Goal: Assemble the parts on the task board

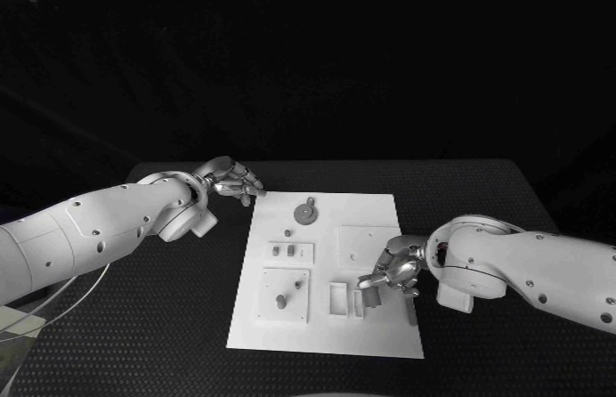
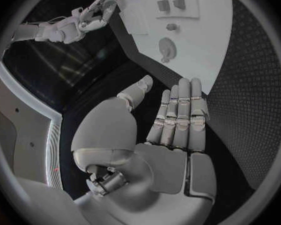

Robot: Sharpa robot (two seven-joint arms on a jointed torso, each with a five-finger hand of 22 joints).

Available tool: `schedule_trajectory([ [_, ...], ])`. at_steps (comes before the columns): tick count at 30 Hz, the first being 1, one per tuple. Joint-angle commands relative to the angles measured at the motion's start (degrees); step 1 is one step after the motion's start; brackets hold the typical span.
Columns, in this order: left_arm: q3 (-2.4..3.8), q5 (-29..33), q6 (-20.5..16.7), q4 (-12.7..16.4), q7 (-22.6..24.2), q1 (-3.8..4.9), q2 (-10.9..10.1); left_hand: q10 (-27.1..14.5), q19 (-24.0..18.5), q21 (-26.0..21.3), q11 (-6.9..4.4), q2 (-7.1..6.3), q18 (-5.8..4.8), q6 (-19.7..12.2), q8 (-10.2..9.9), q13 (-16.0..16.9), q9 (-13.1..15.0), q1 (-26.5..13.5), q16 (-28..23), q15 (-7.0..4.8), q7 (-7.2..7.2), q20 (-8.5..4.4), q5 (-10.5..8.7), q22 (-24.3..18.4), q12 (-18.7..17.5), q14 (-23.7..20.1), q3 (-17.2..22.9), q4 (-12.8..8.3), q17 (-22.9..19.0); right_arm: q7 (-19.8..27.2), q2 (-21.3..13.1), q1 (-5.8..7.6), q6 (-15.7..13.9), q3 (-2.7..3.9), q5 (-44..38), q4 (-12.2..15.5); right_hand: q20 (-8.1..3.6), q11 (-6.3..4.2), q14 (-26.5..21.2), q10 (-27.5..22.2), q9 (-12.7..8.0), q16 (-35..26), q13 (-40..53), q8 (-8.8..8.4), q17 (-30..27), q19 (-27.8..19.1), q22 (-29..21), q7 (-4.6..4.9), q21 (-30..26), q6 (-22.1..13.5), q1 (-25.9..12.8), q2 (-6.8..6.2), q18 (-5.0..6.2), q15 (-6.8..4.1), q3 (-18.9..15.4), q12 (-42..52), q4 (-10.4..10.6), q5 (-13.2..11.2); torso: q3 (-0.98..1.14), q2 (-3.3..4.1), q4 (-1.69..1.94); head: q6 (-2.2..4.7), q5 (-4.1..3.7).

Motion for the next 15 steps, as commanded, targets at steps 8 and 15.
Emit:
schedule_trajectory([
  [8,0.03,0.32,0.53,0.12,0.25,0.03,0.13,-0.36,0.12,0.06,0.05,0.14,1.06,-0.23,0.15,-0.10,-0.09,-0.42,-0.25,-0.14,-0.03,0.11,0.15,-0.06,0.36,0.35,0.02,0.19,0.14,-0.34,1.24,0.12,-0.53,0.06,0.95,-0.20,0.40,-0.39,0.21,-0.51,-0.30,-0.26,-0.31,-0.34,-0.11,0.30,0.87,0.42,-0.40,1.11,1.68,1.74,3.65,-0.79,-0.88,0.03,1.39,0.13,0.04,0.03,0.06,-0.04,-0.05],
  [15,0.03,0.32,0.51,0.21,0.21,0.04,0.10,-0.37,0.11,0.06,0.06,0.14,1.06,-0.23,0.15,-0.11,-0.10,-0.40,-0.28,-0.14,-0.03,0.11,0.15,-0.06,0.36,0.36,0.01,0.18,0.19,-0.55,2.41,0.22,-0.68,0.08,1.68,-0.86,0.35,-0.44,0.35,-0.46,-0.37,-0.20,-0.42,-0.37,0.02,0.41,0.87,0.37,-0.40,1.37,2.10,1.71,3.65,-0.83,-1.05,0.10,2.15,0.13,-0.02,0.01,-0.04,-0.12,0.01],
])
